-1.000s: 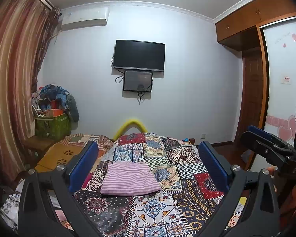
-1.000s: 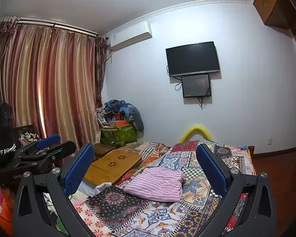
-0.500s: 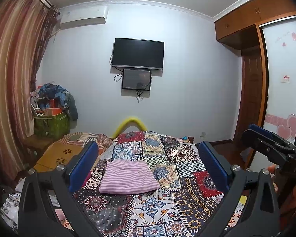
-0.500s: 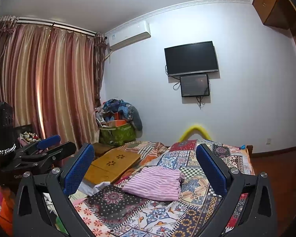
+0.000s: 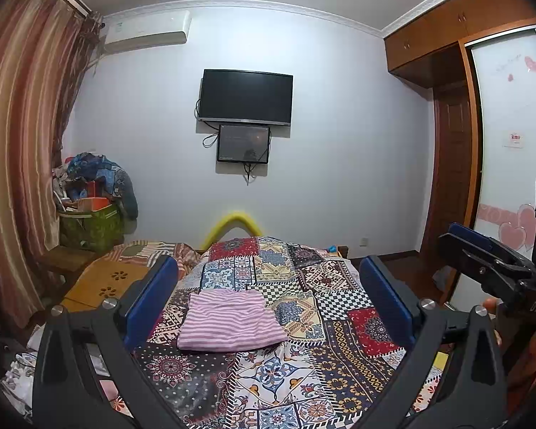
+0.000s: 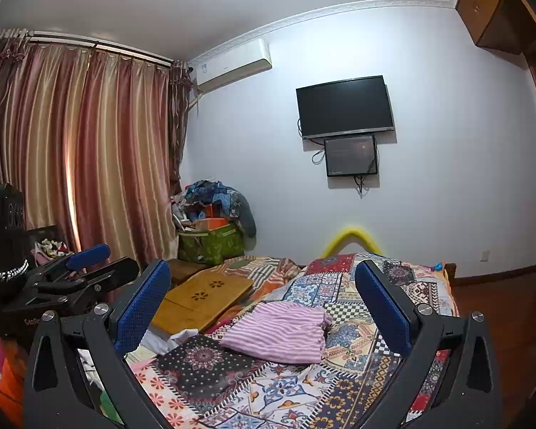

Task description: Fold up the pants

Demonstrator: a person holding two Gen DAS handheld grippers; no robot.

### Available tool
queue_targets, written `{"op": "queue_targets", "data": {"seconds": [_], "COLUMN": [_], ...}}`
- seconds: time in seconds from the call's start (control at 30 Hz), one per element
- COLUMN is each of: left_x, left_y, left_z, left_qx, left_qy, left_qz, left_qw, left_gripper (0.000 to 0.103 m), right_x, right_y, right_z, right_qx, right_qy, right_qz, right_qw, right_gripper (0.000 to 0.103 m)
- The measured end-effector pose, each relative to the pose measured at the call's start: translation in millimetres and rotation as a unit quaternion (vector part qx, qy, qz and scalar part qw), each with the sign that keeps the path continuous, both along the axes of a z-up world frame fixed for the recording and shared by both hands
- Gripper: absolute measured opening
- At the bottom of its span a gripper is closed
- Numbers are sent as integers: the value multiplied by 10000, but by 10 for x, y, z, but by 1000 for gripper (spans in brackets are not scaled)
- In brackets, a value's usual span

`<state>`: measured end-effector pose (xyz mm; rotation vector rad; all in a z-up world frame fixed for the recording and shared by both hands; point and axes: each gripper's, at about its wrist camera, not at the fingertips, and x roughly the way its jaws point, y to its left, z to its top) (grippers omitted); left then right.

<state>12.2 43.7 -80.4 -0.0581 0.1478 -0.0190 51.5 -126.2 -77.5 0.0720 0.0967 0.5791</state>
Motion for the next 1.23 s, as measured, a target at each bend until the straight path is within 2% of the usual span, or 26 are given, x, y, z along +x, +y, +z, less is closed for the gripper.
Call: {"op": "queue_targets", "data": {"seconds": [1.23], "left_x": [-21], "left_y": [-31], "left_z": [-10], "left_qx": [59], "left_qy": [62], "left_qz": [-181], "left_qw": [9998], "left_gripper": [103], "right_x": [11], "right_y": [-57], "right_z": [14], "right_qx": [19], "right_qy": [52], "right_qz": [-62], "right_qw": [10000], "right_gripper": [103]}}
